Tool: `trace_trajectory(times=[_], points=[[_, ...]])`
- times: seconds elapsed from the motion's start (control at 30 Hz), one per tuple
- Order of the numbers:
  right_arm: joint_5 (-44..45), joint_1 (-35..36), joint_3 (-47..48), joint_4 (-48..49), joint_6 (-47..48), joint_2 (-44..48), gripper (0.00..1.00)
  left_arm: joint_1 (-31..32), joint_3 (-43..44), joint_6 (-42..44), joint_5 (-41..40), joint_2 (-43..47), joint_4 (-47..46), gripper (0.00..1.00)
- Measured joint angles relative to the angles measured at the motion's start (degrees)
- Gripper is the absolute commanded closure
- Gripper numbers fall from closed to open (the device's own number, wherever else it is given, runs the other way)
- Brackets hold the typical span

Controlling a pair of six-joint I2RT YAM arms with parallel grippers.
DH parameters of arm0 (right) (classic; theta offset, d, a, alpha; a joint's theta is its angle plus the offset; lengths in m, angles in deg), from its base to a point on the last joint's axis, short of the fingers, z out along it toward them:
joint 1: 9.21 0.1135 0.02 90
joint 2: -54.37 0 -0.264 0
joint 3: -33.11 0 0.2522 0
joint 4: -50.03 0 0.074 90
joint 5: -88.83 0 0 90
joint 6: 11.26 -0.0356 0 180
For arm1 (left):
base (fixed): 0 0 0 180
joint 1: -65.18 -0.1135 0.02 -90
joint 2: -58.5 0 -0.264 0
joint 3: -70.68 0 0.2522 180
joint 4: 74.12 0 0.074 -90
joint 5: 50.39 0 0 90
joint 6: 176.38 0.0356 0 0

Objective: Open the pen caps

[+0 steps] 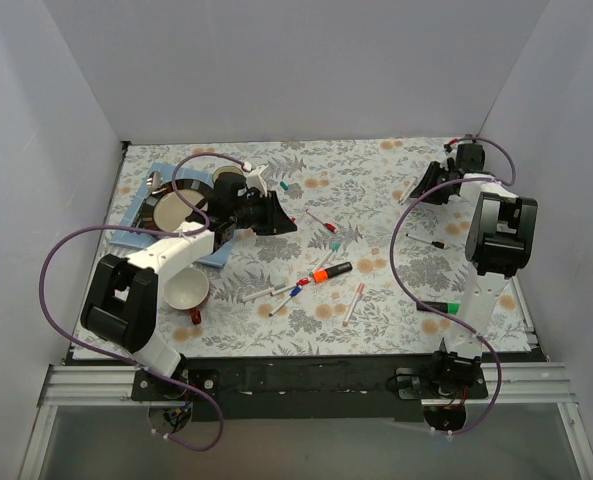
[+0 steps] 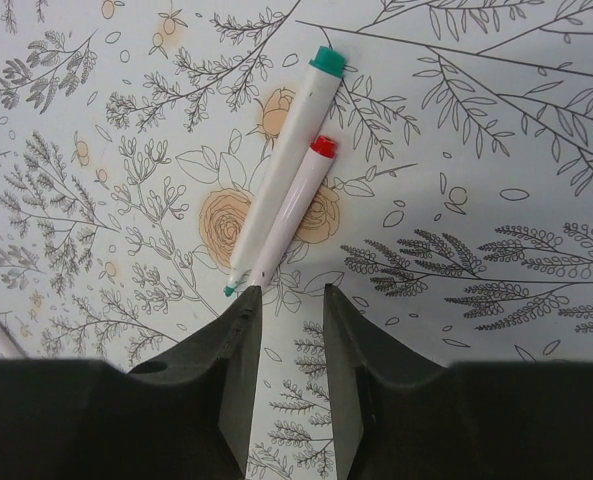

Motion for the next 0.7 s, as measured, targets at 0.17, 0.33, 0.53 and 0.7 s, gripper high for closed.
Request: trace_trajectory(times=[0.17,0.33,0.53,0.7], points=[[-3.17,-1.11,-0.26,0.48,-0.79,0.0,0.61,-0.44,0.63,-0.42,-1.33,-1.92,-0.48,1.0],[-11.43,-1.84,-9.49,5.46,-1.88,5.11,0.6,-0.59,6.84,-0.87,-7.15,-8.79,1.25,1.0],[-23.56,-1.73,-21.59,10.1,-2.1,17.03,0.58,-0.7,20.68,0.5,-18.58,-23.21,6.25,1.0],[-32.37,-1.68,-28.35,15.12,-2.25,24.17,0.55,-0.74,34.14,2.8,-27.08,-36.0,12.33,0.99]])
